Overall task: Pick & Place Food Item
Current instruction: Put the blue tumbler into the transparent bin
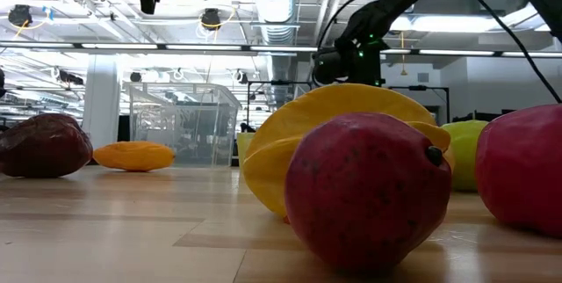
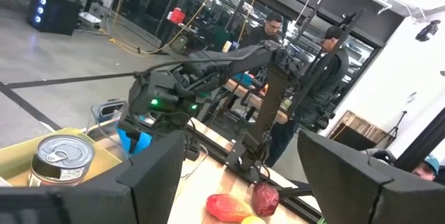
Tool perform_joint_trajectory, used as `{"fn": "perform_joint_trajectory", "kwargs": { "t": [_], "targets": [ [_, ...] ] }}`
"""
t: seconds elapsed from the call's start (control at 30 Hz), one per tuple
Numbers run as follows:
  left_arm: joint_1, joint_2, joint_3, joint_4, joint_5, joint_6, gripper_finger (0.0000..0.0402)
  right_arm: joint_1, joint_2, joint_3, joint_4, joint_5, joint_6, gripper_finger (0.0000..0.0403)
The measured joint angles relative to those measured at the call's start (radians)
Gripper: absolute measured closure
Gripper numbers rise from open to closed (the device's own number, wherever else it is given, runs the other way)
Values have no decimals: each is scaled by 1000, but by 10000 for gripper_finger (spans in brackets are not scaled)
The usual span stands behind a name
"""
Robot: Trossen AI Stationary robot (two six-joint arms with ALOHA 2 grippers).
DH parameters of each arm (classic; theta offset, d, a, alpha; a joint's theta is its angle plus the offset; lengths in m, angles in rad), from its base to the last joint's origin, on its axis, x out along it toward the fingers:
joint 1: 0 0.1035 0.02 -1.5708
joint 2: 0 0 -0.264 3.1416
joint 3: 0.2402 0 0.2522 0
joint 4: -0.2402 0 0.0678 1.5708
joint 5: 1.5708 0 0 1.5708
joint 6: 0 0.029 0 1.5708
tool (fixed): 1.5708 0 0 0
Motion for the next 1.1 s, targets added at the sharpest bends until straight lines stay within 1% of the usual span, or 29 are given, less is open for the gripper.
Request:
{"fn": "perform_joint_trajectory", "kwargs": {
  "t": [0.1, 0.37, 0.47, 0.57, 0.63, 0.77, 0.97, 1.1],
  "targets": [
    [0, 0, 0, 0, 0, 0, 128, 9, 1, -2, 16, 3, 19, 96],
    [0, 0, 0, 0, 0, -1, 128, 9, -2, -2, 18, 2, 40, 149],
    [0, 0, 0, 0, 0, -1, 128, 17, -2, 3, 4, 19, 48, 160],
    [0, 0, 0, 0, 0, -1, 128, 17, -4, 26, -36, 3, 77, 165],
    [0, 0, 0, 0, 0, -1, 128, 13, -4, 57, -66, -21, 106, 167],
    [0, 0, 0, 0, 0, -1, 128, -2, -5, 134, -140, -108, 170, 169],
    [0, 0, 0, 0, -1, 0, 128, -12, -6, 254, -238, -171, 227, 169],
    [0, 0, 0, 0, -6, 1, 128, -18, -7, 342, -288, -232, 274, 169]
  ]
}}
